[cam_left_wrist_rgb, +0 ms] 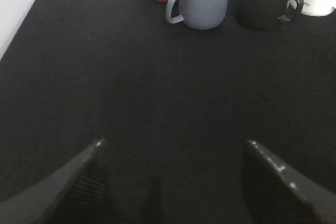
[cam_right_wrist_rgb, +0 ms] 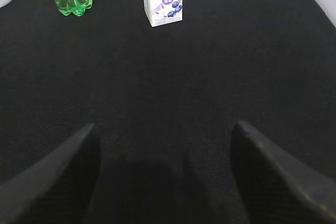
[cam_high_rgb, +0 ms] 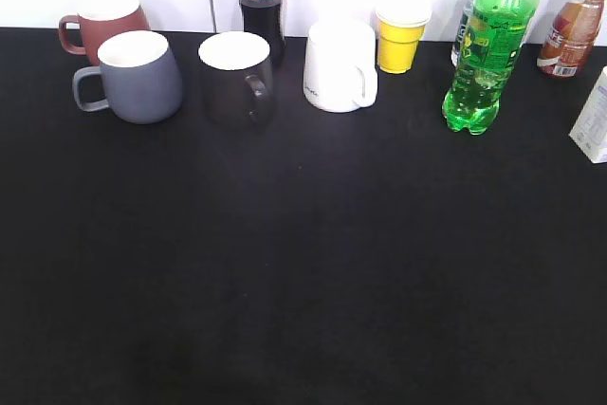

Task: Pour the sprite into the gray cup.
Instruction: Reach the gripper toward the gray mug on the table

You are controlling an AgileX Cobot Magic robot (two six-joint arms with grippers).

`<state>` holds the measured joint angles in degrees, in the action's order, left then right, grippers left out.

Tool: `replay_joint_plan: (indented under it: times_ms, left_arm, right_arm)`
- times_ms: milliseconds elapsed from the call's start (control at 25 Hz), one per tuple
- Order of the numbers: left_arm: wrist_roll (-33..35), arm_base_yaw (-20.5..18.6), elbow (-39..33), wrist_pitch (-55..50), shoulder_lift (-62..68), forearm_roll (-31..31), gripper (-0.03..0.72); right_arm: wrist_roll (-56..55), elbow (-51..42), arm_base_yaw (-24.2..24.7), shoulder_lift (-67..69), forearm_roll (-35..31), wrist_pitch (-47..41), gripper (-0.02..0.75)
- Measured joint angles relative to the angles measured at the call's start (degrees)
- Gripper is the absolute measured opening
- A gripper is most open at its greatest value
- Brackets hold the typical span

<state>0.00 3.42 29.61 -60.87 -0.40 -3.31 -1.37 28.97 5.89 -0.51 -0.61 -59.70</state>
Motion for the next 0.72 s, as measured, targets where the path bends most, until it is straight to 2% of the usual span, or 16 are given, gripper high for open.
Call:
replay_joint_plan:
  times_ms: [280, 360, 520, 640, 720]
  left_arm:
    - [0.00, 0.00, 0.00, 0.02, 0.00, -0.12, 0.587]
    - [0.00, 0.00, 1.14, 2.75, 0.30, -0.84, 0.586]
    - [0.00, 0.00, 0.57, 33.22, 8.97, 2.63, 0.585]
    - [0.00, 0.00, -4.95, 58.47, 24.60, 3.31, 0.585]
    - [0.00, 0.00, -7.31, 73.59, 37.72, 3.65, 0.551]
  right_arm:
    - [0.00, 0.00, 0.00, 0.00, 0.00, 0.00, 0.585]
    - [0.00, 0.00, 0.00, 0.00, 0.00, 0.00, 0.585]
    - [0.00, 0.00, 0.00, 0.00, 0.00, 0.00, 0.585]
    - [0.00, 0.00, 0.00, 0.00, 0.00, 0.00, 0.585]
    - [0.00, 0.00, 0.00, 0.00, 0.00, 0.00, 0.585]
